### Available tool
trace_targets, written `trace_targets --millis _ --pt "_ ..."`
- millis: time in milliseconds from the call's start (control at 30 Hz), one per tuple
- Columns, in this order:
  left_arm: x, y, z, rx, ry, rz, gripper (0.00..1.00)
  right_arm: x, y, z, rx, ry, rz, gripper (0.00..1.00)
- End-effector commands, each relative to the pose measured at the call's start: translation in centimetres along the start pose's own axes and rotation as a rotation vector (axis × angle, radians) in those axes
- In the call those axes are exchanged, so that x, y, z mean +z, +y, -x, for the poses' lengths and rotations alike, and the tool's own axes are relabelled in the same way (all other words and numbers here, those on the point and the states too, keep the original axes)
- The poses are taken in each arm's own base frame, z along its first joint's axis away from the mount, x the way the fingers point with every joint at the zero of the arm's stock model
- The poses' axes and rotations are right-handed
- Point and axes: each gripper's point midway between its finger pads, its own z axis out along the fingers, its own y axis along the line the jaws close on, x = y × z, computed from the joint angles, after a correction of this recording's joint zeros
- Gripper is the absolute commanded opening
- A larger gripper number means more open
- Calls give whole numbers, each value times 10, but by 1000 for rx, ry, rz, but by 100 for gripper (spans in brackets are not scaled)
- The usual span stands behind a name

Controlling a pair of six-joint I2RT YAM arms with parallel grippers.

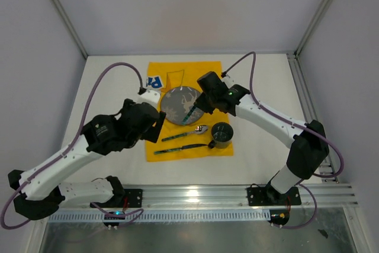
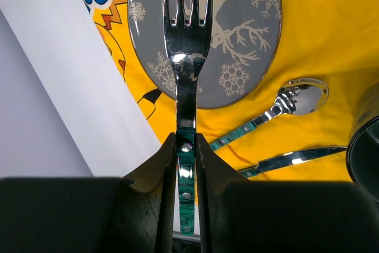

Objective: Set the dinner table for one person

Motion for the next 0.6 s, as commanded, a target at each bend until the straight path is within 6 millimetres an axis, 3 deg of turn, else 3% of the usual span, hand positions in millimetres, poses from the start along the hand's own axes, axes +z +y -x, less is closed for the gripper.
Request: trace_targets --millis 0,133,333,567 --pt "7 -49 16 120 -1 -216 83 -11 24 8 122 23 80 3" --pt "13 -78 26 198 -8 -327 83 -11 24 7 142 49 83 3" --pt "33 -94 31 291 20 -330 82 -16 27 6 135 66 99 3" --pt "52 -117 34 335 34 -364 82 -11 11 -8 154 111 80 3"
